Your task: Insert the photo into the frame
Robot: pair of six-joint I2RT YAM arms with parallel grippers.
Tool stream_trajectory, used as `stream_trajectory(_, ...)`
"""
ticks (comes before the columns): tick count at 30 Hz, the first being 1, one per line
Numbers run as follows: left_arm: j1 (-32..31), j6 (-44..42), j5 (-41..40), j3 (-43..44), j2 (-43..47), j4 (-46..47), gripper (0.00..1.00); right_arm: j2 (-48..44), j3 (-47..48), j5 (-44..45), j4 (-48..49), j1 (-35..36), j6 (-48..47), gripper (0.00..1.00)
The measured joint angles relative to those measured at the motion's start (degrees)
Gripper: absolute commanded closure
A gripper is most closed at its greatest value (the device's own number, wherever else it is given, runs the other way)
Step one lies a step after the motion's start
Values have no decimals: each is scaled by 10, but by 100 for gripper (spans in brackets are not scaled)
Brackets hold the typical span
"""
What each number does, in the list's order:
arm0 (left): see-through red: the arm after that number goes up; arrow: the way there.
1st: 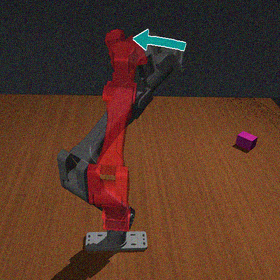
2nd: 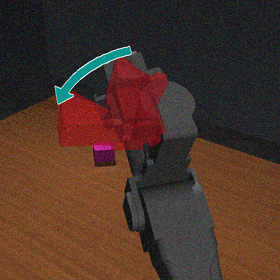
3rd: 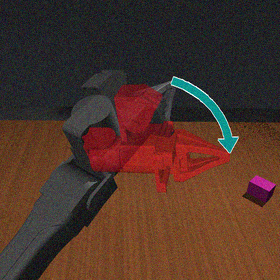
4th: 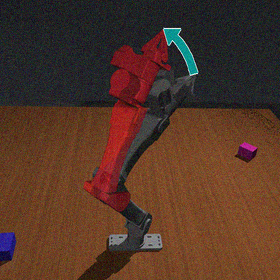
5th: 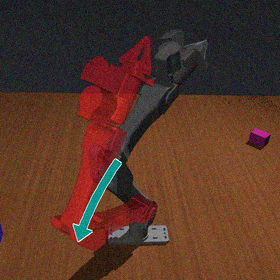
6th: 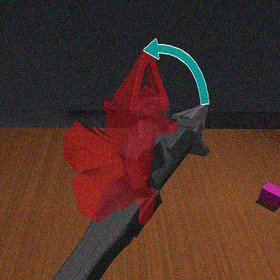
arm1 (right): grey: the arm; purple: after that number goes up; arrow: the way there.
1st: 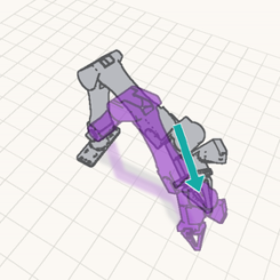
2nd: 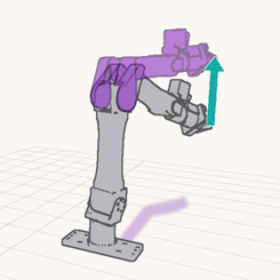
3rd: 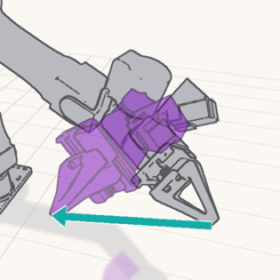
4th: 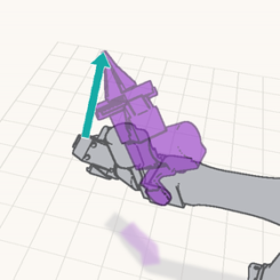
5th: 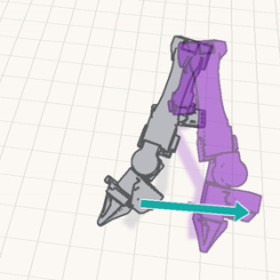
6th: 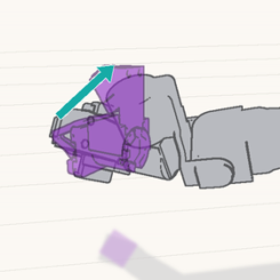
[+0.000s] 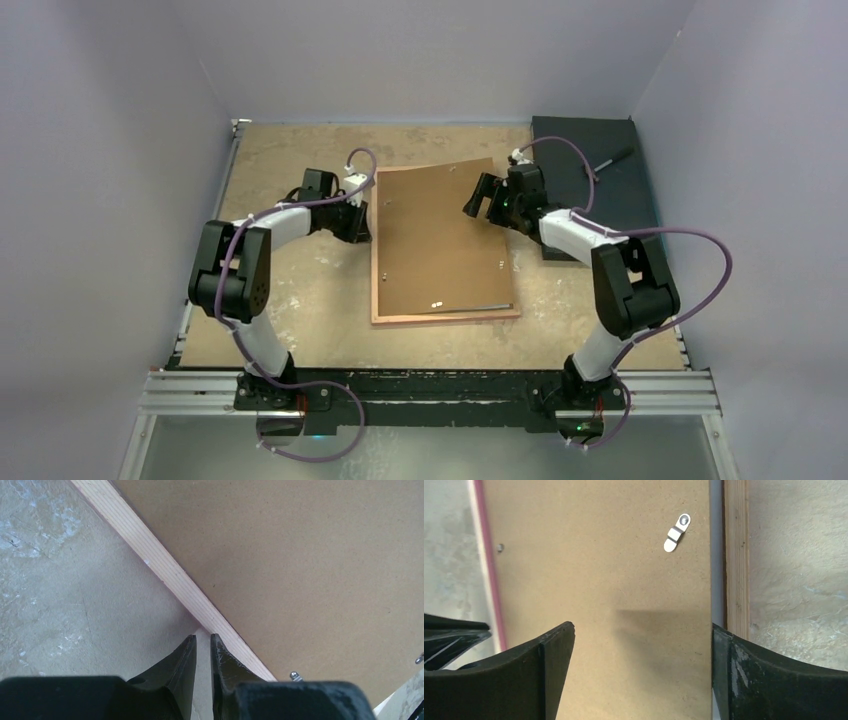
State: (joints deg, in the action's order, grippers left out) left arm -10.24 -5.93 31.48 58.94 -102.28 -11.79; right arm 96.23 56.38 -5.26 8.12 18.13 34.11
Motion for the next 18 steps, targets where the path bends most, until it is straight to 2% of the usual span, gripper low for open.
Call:
stream_trajectory(11, 5, -7, -3, 1, 7, -12, 86, 34, 66, 84, -123, 33, -69, 1)
stream_trajectory(18, 6, -8, -5, 1, 7, -14, 87, 53, 106, 133, -157, 70, -93, 1)
